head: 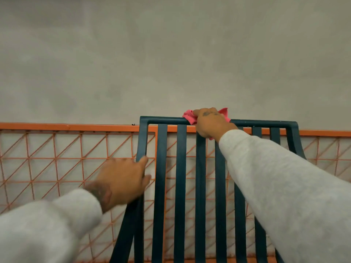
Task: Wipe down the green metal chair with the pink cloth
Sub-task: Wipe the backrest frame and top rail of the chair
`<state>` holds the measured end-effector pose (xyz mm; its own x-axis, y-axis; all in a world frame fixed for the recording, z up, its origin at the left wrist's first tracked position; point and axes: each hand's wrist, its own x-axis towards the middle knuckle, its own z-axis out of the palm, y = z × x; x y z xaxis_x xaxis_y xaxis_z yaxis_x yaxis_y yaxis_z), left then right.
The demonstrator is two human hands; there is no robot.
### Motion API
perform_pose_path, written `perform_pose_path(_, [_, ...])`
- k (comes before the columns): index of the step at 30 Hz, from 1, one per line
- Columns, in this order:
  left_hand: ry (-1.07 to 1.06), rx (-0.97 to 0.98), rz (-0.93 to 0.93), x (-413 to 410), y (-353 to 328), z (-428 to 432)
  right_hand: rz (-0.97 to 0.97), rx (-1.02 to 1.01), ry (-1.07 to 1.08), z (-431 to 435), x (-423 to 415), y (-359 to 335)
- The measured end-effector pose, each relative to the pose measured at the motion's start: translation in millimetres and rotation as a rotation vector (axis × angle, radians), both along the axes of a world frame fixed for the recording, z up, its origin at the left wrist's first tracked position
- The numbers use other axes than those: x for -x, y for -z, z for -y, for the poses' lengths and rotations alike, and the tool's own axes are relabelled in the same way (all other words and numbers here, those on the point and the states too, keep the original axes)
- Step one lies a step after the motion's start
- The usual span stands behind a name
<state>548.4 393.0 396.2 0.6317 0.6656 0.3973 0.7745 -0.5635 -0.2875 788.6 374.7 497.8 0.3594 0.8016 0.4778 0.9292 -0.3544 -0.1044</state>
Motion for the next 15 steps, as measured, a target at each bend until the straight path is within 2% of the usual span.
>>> perform_pose_path(4, [0.065, -0.146, 0.197, -46.6, -53.9, -30.3, 0.004, -0.006, -0.067, 3.9, -10.2, 5.1])
perform_pose_path(7, [0.111, -0.081, 0.175, -96.7, -78.4, -45.5, -0.054, -0.028, -0.136, 7.5, -16.7, 6.9])
perform_pose_path(10, [0.117, 0.053, 0.183, -133.3, -81.1, -53.5, -0.213, -0.083, -0.225, 21.0, -30.6, 5.9])
perform_pose_path(15, [0.185, 0.023, 0.247, -135.8, -69.0, -60.2, -0.346, -0.201, -0.171, 44.9, -83.5, 11.0])
